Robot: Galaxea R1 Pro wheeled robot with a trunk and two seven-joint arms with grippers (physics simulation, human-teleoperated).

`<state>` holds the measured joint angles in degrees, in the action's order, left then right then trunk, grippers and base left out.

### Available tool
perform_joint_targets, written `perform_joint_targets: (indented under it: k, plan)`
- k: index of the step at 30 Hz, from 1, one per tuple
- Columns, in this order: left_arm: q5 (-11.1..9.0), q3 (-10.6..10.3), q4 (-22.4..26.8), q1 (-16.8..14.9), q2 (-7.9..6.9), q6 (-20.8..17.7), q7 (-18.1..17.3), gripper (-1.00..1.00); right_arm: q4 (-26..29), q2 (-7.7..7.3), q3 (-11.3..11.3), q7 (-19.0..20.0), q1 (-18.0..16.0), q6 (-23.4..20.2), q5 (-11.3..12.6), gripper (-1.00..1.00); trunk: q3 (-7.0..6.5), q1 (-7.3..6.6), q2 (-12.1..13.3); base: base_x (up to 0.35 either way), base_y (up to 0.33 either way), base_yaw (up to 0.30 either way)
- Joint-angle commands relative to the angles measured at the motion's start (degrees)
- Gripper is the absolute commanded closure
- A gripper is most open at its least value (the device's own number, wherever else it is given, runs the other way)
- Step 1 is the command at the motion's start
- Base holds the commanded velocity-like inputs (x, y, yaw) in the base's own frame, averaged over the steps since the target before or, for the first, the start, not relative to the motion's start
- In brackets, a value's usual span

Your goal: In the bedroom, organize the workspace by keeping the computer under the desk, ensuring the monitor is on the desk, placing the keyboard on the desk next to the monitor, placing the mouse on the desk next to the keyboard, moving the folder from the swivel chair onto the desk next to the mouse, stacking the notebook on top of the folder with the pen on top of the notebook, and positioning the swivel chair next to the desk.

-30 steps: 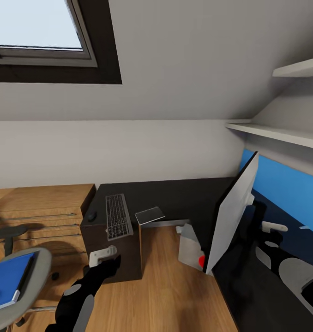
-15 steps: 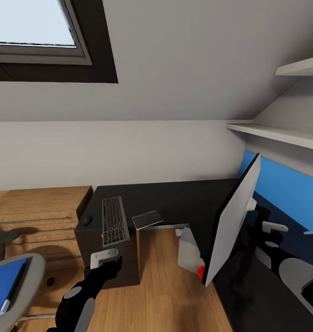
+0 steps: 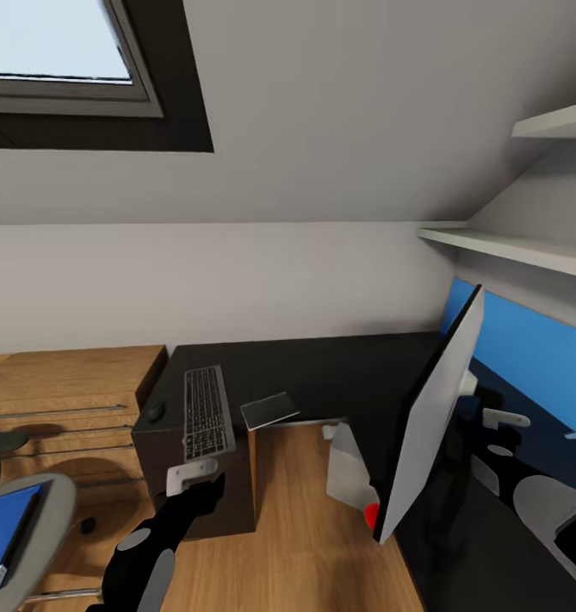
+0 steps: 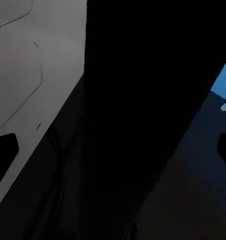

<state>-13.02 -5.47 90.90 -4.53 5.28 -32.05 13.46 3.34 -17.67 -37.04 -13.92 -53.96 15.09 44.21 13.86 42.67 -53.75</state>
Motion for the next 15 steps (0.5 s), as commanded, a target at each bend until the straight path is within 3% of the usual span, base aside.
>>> perform_joint_targets:
  k: [1, 15]
  plan:
    - [-0.62, -0.06, 0.07, -0.05, 0.00, -0.20, 0.52, -1.00, 0.08, -0.01, -0.49, -0.24, -0.02, 0.04, 0.44, -1.00, 0.08, 0.02, -0.05, 0.118, -0.036, 0.000]
    - [-0.61, -0.07, -0.02, -0.05, 0.00, -0.20, 0.57, -1.00, 0.08, -0.03, -0.49, -0.26, -0.03, 0.03, 0.44, -1.00, 0.08, 0.02, -0.05, 0.044, -0.041, 0.000]
